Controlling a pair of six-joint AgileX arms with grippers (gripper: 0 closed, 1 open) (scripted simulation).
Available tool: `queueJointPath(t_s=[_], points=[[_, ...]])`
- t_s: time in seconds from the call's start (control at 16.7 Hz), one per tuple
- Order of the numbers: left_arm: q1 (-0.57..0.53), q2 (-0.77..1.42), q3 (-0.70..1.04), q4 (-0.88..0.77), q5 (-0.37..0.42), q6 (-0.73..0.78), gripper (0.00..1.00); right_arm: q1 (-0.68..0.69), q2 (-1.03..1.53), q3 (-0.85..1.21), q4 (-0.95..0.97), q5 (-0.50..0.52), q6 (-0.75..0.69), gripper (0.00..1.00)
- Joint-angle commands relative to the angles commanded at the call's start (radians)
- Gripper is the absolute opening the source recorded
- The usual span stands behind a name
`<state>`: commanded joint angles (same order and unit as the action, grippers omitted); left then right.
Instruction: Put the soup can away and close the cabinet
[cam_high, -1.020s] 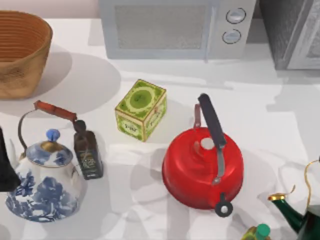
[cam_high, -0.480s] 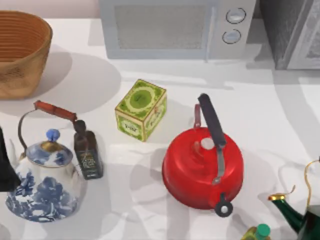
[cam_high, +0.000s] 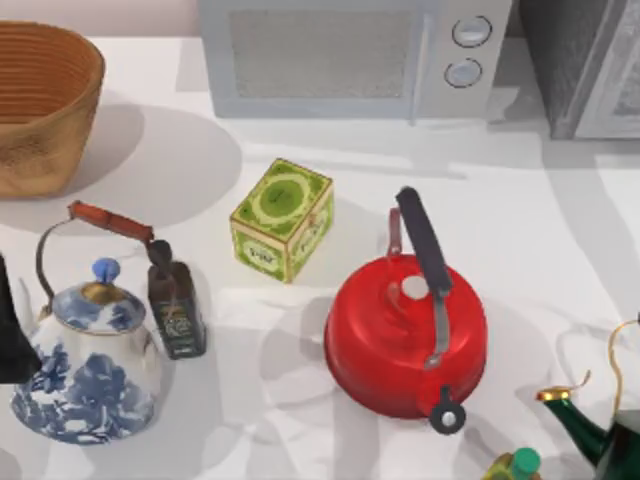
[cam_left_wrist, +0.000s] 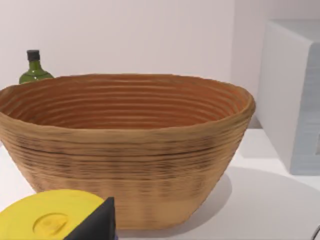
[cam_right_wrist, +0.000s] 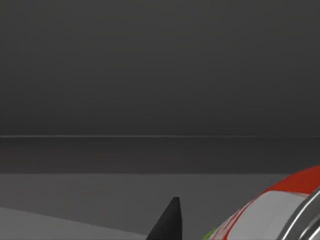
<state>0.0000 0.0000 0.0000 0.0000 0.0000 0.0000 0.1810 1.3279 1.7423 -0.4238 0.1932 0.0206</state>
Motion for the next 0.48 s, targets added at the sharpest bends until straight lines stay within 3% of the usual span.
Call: queueJointPath(t_s=[0.24,0.48], points=[[0.000,0.000,0.000,0.000,0.000,0.000,1.00,-0.009,0.097,0.111,-0.036,-0.008,-0.001,0.00],[0.000,0.000,0.000,0.000,0.000,0.000,1.00,-0.029,0.310,0.386,-0.104,-0.024,-0.001,0.00]])
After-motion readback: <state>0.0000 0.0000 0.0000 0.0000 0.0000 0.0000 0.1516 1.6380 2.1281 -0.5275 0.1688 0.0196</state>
